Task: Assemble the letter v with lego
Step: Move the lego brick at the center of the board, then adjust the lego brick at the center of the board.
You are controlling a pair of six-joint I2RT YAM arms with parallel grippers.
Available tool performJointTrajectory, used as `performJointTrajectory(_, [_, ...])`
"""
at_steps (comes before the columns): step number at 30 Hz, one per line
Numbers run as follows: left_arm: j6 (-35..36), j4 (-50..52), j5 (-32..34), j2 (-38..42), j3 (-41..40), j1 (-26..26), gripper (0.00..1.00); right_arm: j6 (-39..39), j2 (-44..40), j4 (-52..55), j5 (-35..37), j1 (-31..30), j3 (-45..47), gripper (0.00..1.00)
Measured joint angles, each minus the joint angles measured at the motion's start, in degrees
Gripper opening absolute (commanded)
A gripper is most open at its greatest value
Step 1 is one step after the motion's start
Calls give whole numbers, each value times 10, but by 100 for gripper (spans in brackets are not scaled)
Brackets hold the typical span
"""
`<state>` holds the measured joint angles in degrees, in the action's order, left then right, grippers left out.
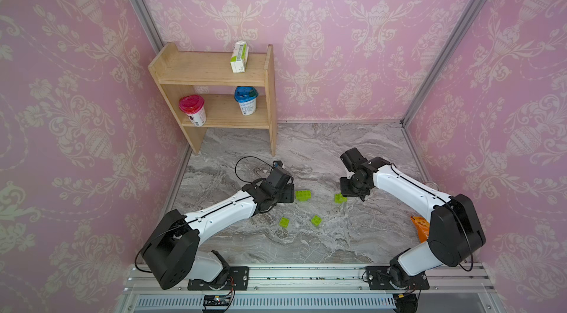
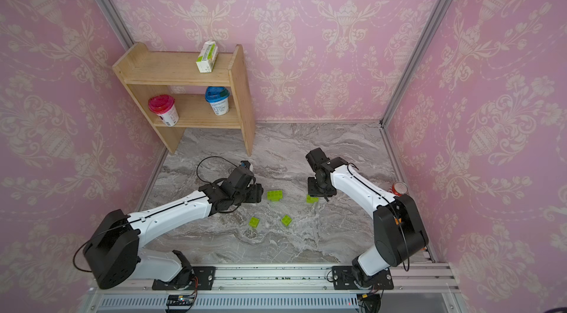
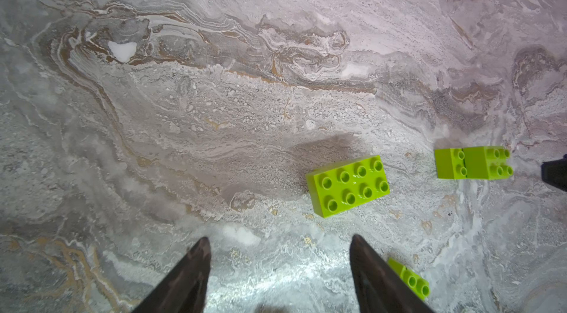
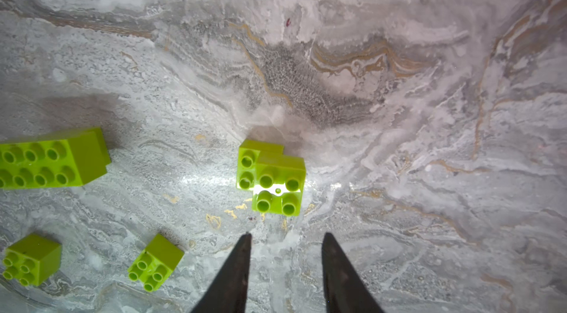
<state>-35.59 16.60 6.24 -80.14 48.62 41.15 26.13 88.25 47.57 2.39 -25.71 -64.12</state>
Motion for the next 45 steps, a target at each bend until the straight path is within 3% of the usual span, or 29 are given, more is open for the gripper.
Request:
performJointTrajectory(3, [0, -3, 0, 0, 0, -1, 72, -9, 10, 3, 2, -14, -16, 19])
performJointTrajectory(23, [0, -3, 0, 0, -1, -1, 71, -9, 106, -3, 12, -22, -46, 12])
performJointTrajectory(26, [0, -3, 0, 0, -2, -1, 71, -8, 107, -2, 15, -25, -50, 16])
performJointTrajectory(31, [0, -3, 0, 0, -2, -1, 72, -11, 85, 10, 8, -21, -66, 35])
performJointTrajectory(32, [0, -5, 0, 0, -2, -1, 72, -16, 76, 12, 6, -17, -70, 34])
performJointTrajectory(35, [0, -21, -8, 0, -6, -2, 70, -44, 59, 10, 3, 7, -88, 0])
performJointTrajectory(45, [-31, -103, -64, 0, -48, -12, 62, -101, 156, -49, -1, 53, -94, 0])
